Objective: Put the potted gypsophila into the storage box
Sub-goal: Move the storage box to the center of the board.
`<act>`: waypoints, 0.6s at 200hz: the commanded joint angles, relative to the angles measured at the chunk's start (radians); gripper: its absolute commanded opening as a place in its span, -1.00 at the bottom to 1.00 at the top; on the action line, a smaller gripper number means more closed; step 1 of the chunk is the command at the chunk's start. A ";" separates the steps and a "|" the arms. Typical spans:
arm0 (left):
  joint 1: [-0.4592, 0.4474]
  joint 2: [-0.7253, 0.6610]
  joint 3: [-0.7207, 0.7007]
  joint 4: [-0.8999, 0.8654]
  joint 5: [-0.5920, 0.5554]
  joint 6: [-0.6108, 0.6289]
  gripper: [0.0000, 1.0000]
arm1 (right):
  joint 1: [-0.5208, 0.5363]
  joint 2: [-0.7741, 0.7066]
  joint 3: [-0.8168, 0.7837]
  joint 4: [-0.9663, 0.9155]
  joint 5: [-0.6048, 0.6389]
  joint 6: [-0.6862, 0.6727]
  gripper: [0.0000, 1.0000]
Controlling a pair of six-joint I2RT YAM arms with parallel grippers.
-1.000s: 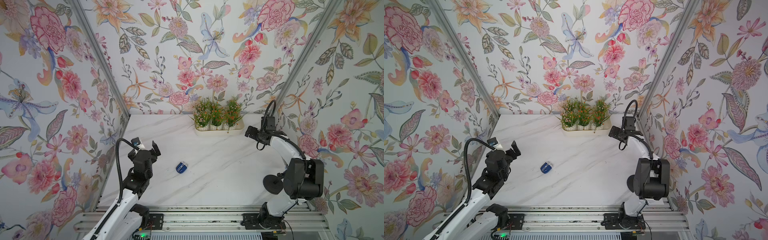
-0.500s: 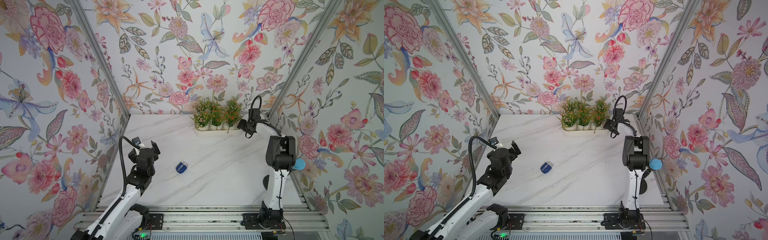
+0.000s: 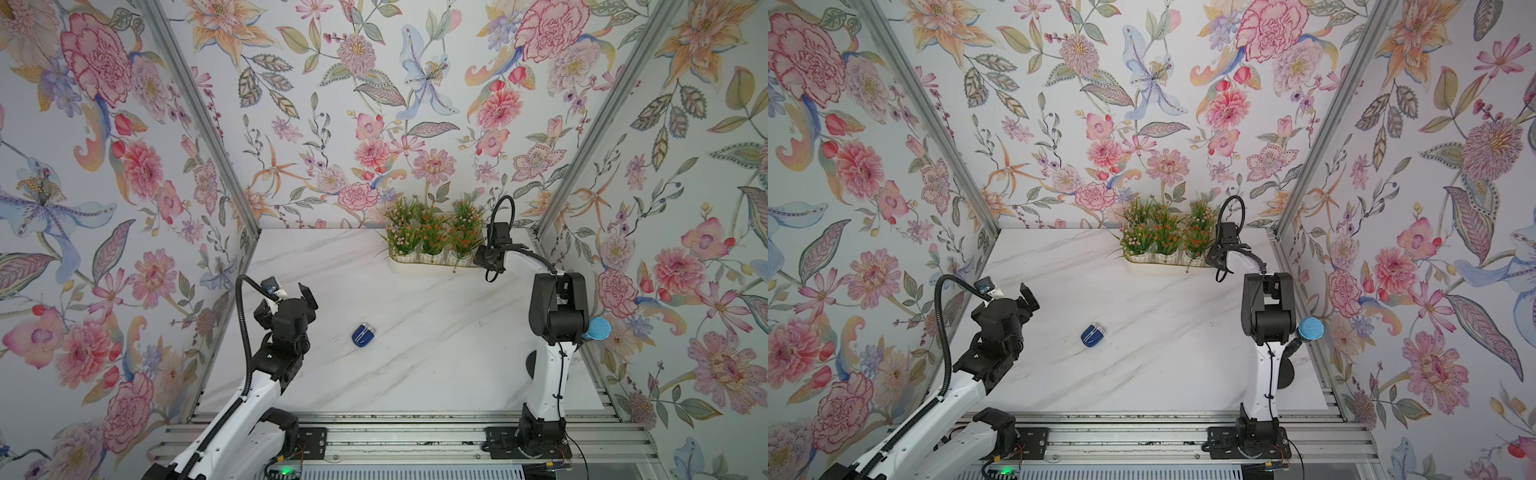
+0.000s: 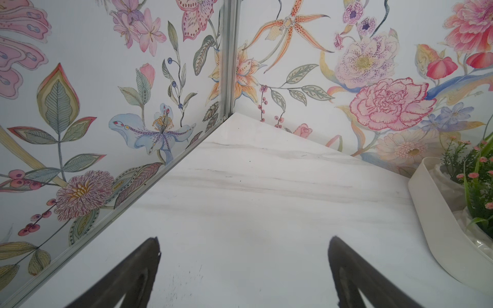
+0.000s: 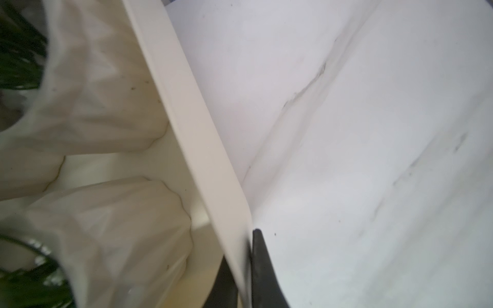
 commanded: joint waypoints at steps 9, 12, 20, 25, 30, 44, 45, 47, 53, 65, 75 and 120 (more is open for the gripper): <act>0.008 -0.021 -0.027 -0.004 0.007 -0.014 0.99 | 0.052 -0.103 -0.223 -0.130 -0.025 -0.032 -1.00; 0.009 -0.021 -0.029 -0.005 0.008 -0.016 0.99 | 0.055 -0.120 -0.245 -0.126 -0.027 -0.031 -1.00; 0.010 -0.026 -0.030 -0.008 0.015 -0.018 0.99 | 0.062 -0.161 -0.299 -0.124 -0.030 -0.022 -1.00; 0.009 -0.030 -0.031 -0.010 0.021 -0.018 0.99 | 0.066 -0.189 -0.335 -0.123 -0.036 -0.014 -1.00; 0.009 -0.033 -0.032 -0.011 0.026 -0.017 0.99 | 0.072 -0.217 -0.371 -0.116 -0.043 -0.009 -1.00; 0.009 -0.044 -0.037 -0.020 0.032 -0.020 0.99 | 0.093 -0.310 -0.471 -0.107 -0.047 0.007 -1.00; 0.010 -0.043 -0.037 -0.021 0.033 -0.020 0.99 | 0.095 -0.316 -0.477 -0.107 -0.049 0.008 -1.00; 0.011 -0.048 -0.038 -0.022 0.033 -0.018 0.99 | 0.098 -0.330 -0.490 -0.105 -0.050 0.009 -1.00; 0.008 -0.050 -0.040 -0.024 0.037 -0.017 0.99 | 0.110 -0.368 -0.532 -0.105 -0.058 0.016 -1.00; 0.008 -0.059 -0.046 -0.029 0.039 -0.015 0.99 | 0.137 -0.448 -0.611 -0.102 -0.069 0.031 -1.00; 0.010 -0.063 -0.050 -0.034 0.042 -0.013 0.99 | 0.160 -0.512 -0.671 -0.102 -0.082 0.046 -1.00; 0.009 -0.065 -0.066 -0.034 0.054 -0.008 0.99 | 0.246 -0.690 -0.864 -0.092 -0.122 0.130 -1.00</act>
